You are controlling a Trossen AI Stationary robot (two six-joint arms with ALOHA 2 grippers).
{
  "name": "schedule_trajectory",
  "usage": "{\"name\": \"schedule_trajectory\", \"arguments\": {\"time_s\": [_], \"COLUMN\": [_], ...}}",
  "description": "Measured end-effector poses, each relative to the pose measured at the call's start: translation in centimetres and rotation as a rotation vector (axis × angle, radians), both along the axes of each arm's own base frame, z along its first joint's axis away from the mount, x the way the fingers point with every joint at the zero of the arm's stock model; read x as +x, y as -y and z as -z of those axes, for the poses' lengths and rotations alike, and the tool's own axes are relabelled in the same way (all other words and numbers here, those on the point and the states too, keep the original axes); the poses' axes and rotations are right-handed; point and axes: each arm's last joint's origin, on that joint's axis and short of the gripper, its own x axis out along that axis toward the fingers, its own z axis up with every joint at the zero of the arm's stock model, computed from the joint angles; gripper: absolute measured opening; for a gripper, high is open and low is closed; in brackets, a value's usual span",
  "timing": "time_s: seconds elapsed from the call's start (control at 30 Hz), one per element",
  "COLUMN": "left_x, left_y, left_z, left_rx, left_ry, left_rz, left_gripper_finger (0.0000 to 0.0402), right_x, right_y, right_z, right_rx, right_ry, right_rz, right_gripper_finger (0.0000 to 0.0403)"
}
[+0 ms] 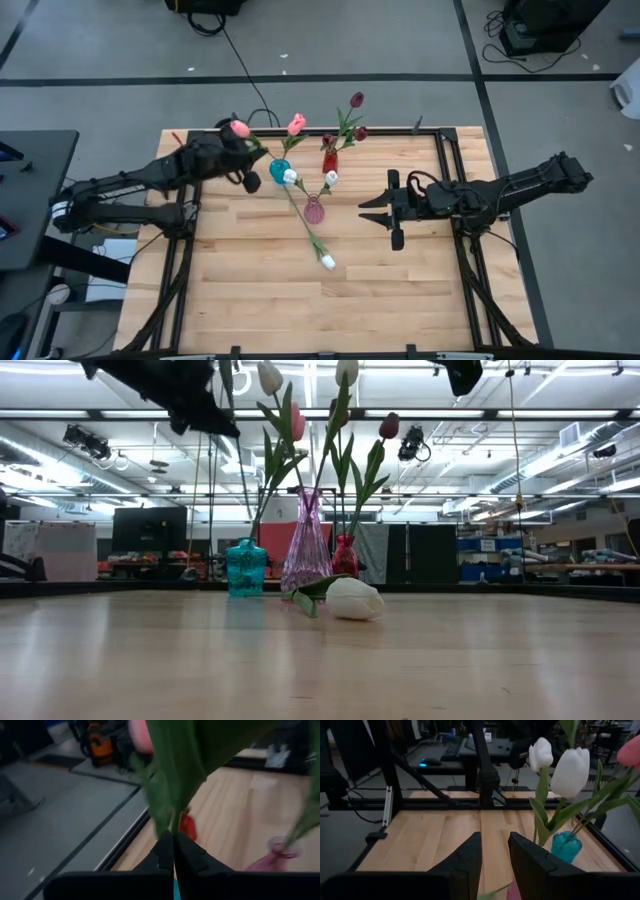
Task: Sort flowers into vase by color
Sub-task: Put the pink flower into the blue vase
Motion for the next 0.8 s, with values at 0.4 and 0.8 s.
{"name": "schedule_trajectory", "arguments": {"time_s": [0.4, 0.8], "left_x": [0.3, 0.8], "left_y": [-2.8, -3.3], "left_z": [3.8, 7.0], "left_rx": [-0.105, -0.202], "left_ry": [-0.014, -0.064], "left_rz": [-0.007, -0.042], "left_gripper_finger": [0.0003, 0.0042], "right_x": [-0.1, 0.0], "right_y": [0.0, 0.0], "right_z": [0.3, 0.2], "right_rx": [0.005, 0.004], "right_ry": [-0.027, -0.017], "right_rz": [0.002, 0.019], "right_gripper_finger": [0.011, 0.011]}}
